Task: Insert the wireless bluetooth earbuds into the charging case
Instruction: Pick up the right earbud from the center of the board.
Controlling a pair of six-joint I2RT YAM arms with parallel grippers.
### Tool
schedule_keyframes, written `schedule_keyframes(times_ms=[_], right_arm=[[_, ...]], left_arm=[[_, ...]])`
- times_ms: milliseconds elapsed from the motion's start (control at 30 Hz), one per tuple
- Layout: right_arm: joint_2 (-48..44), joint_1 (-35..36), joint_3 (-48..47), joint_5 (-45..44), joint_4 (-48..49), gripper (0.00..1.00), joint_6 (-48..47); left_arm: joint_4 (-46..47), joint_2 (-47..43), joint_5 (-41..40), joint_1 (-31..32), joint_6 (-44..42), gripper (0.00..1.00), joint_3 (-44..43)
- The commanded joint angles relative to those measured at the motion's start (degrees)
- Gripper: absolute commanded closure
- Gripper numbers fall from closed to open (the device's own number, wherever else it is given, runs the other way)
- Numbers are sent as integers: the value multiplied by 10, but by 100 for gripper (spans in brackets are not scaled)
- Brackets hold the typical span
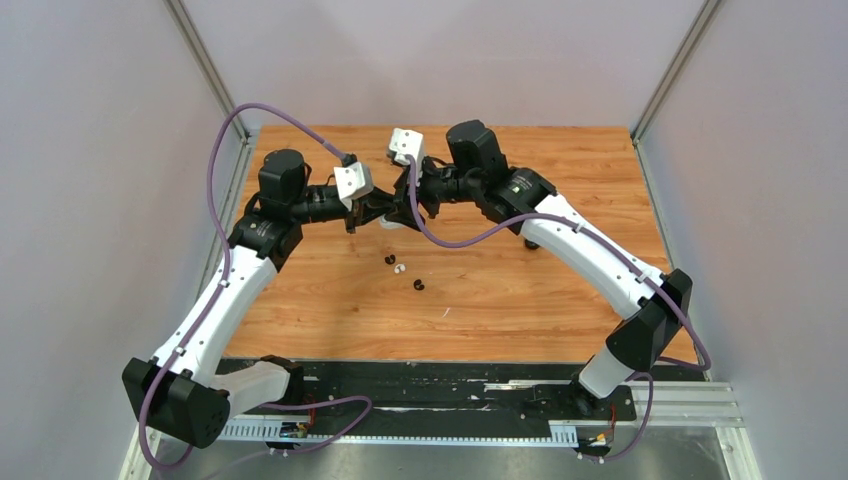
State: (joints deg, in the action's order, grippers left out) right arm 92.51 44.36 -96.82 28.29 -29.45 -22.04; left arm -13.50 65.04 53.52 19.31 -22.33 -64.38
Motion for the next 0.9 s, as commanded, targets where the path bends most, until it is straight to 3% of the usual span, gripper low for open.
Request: schedule_keyframes(times_ms=[0,200,367,600,867], right_arm=[[5,-12,-29,11,7,34,21],[0,-14,-32,100,-24,33,12],[-6,-24,-32,121,-27,32,29],[4,-33,-51,114,-7,33,62],[9,-33,-48,81,-1,35,29]], left_arm=[[2,-22,13,2,-22,100,-2],[5,-19,-5,2,-17,100,-2],[11,-16,-15,2,-10,100,1],[16,-18,-13,2,-6,100,3],[17,-18,-13,2,0,100,0]])
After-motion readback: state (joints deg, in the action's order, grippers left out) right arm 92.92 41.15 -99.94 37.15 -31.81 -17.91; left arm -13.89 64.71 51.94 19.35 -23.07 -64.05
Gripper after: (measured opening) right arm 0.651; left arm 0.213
